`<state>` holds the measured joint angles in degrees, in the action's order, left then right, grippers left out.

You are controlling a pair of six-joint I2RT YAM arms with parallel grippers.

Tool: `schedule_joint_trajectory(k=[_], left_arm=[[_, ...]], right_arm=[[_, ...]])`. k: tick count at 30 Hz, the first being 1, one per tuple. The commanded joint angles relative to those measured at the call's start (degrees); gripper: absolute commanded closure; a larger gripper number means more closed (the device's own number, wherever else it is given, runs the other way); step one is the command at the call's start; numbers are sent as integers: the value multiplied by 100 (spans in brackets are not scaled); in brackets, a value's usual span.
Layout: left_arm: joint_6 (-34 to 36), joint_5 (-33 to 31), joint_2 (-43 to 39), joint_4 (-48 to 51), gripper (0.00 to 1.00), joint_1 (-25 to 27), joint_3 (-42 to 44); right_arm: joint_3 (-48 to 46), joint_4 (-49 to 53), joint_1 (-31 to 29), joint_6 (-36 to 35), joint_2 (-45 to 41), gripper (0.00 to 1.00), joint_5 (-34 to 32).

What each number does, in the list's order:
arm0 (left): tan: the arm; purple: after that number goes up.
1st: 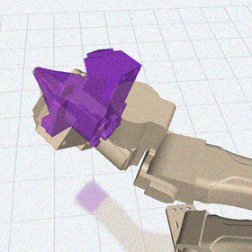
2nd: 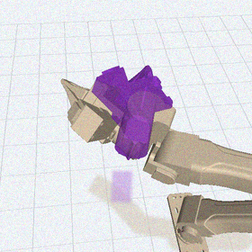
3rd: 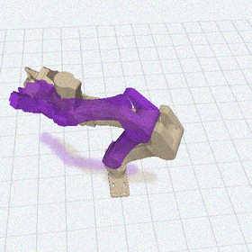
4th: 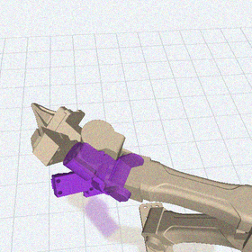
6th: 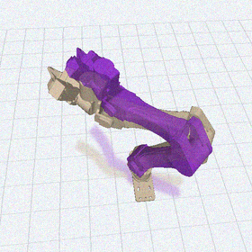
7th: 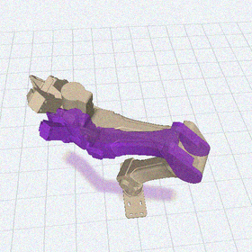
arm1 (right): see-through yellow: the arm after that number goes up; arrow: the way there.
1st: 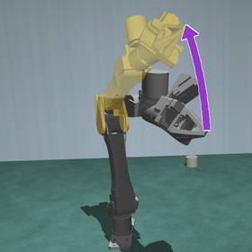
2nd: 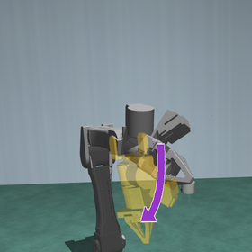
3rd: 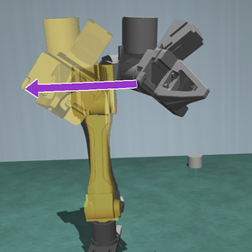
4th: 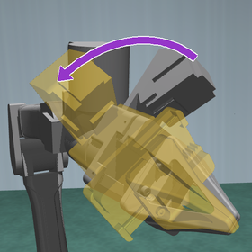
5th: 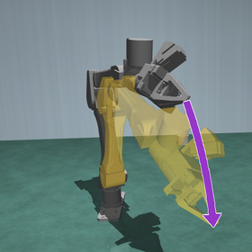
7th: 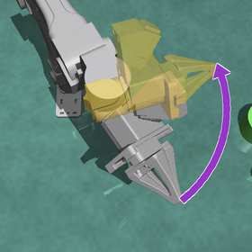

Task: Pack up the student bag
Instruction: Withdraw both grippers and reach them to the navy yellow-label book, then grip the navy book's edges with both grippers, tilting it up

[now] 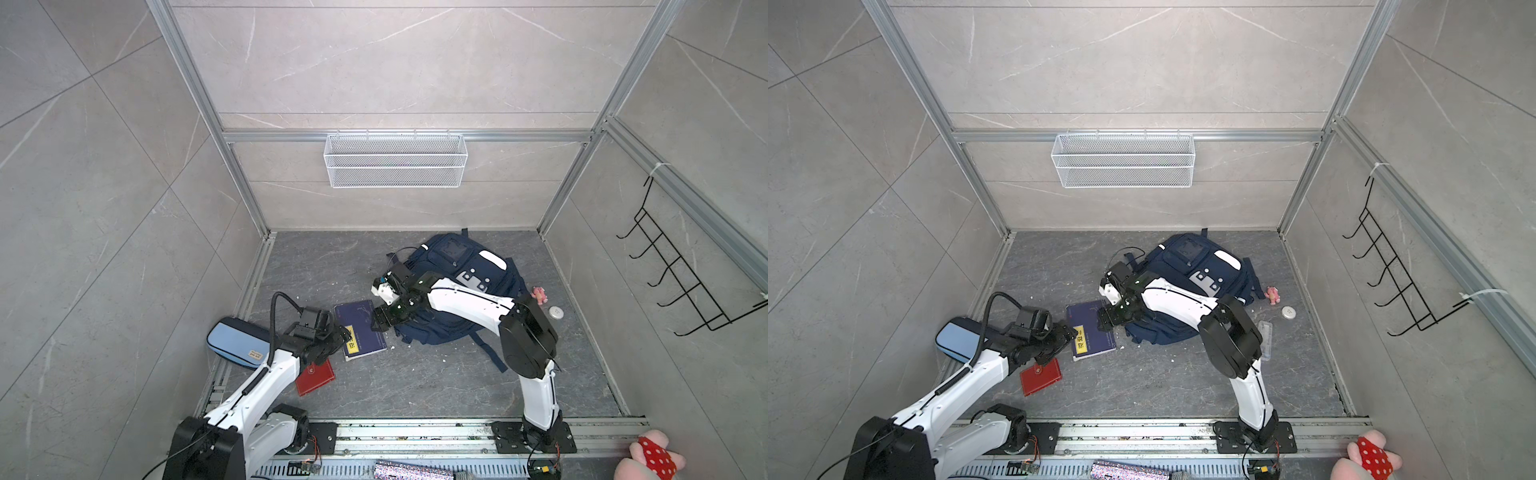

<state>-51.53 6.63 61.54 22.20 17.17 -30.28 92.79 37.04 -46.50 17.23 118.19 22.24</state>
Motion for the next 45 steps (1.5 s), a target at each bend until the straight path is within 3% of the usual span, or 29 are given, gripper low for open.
schedule_joint_trajectory(k=[1,10,21,28,41,43,45], left_arm=[[671,457,375,-234,17,-95,-282],[708,555,784,-738,18,-265,-103],[480,996,1478,-1741,27,-451,189],[424,1147,1908,-2217,37,-455,186],[449,1457,1949,-2467,78,-454,112],[470,1560,1852,-2434,78,-454,77],[485,1595,1797,-2227,65,-456,2]], right_arm=[[464,-37,9,110,202,24,263],[863,-144,41,394,1051,27,254],[880,-433,259,1118,1481,29,444],[506,-1007,297,1597,1644,31,1181],[377,-1409,462,1721,1192,36,1669],[463,-1235,478,1583,1172,37,1584],[520,-1087,482,1451,1195,37,1516]])
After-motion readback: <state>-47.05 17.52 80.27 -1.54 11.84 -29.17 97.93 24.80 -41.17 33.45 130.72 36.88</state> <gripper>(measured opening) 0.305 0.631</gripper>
